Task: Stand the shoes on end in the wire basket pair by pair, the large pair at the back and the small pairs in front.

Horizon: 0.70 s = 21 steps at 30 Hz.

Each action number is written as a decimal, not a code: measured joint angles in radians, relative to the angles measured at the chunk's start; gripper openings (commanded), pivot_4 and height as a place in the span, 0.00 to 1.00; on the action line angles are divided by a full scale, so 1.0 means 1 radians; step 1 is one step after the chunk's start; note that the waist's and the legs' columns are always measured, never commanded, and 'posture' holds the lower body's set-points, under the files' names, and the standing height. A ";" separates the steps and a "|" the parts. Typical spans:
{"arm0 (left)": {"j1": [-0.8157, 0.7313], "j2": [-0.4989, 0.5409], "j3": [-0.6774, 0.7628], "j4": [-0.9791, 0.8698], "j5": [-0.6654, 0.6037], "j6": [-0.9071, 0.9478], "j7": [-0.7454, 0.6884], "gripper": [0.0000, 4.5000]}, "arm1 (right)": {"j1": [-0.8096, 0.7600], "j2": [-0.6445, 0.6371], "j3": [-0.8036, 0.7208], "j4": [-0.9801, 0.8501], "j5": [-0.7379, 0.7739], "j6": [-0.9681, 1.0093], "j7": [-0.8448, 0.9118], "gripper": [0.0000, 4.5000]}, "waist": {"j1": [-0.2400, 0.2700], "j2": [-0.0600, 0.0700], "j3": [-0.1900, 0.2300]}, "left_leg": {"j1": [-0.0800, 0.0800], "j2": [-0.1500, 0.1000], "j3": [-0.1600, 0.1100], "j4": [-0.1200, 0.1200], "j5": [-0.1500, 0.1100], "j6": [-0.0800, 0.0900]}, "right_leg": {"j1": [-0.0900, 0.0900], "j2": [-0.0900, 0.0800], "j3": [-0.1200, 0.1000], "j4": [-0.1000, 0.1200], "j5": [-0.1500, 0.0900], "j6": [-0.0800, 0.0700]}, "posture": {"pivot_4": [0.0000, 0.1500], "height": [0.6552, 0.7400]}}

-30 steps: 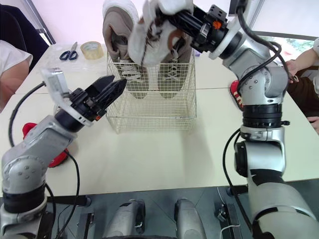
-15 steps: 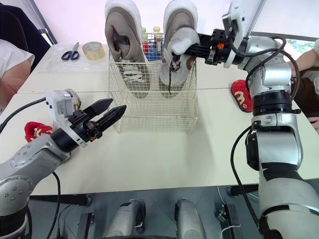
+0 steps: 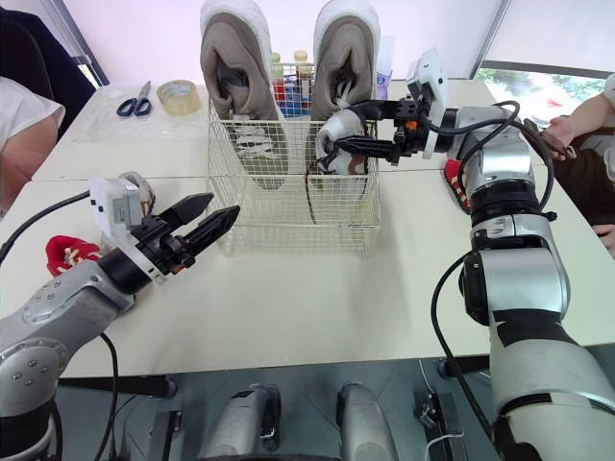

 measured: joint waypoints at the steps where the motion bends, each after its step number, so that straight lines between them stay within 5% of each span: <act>1: 0.003 0.005 0.001 0.002 0.000 0.000 -0.004 0.72 | 0.000 -0.001 -0.006 0.000 0.000 0.002 0.003 0.97 | 0.000 0.000 0.000 | 0.000 0.000 0.000 0.000 0.000 0.000 | 0.000 0.000 0.000 0.000 0.000 0.000 | 1.00 1.00; 8: 0.011 0.035 0.042 0.034 -0.002 0.003 -0.035 0.72 | 0.001 -0.049 -0.051 -0.126 0.025 0.103 0.029 0.97 | 0.000 0.000 0.000 | 0.000 0.000 0.000 0.000 0.000 0.000 | 0.000 0.000 0.000 0.000 0.000 0.000 | 1.00 1.00; 13: 0.011 0.111 0.124 0.087 -0.018 0.029 -0.074 0.72 | 0.055 -0.109 -0.114 -0.381 0.136 0.317 0.019 0.97 | 0.001 0.000 0.000 | 0.000 0.000 0.000 0.000 0.000 0.000 | 0.000 0.000 0.000 0.000 0.000 0.000 | 1.00 1.00; 17: -0.030 0.166 0.221 0.176 -0.026 0.042 -0.071 0.98 | 0.103 -0.136 -0.155 -0.581 0.255 0.496 0.011 1.00 | 0.000 0.000 0.000 | 0.001 0.000 0.000 0.000 0.000 0.000 | 0.000 -0.001 0.000 0.001 0.000 0.000 | 1.00 1.00; 21: -0.048 0.293 0.253 0.325 0.115 0.050 -0.062 0.98 | 0.150 -0.140 -0.147 -0.801 0.351 0.630 -0.015 1.00 | -0.006 0.000 0.000 | 0.001 0.001 0.001 -0.001 0.000 0.000 | -0.002 0.000 0.000 0.002 0.000 0.000 | 1.00 1.00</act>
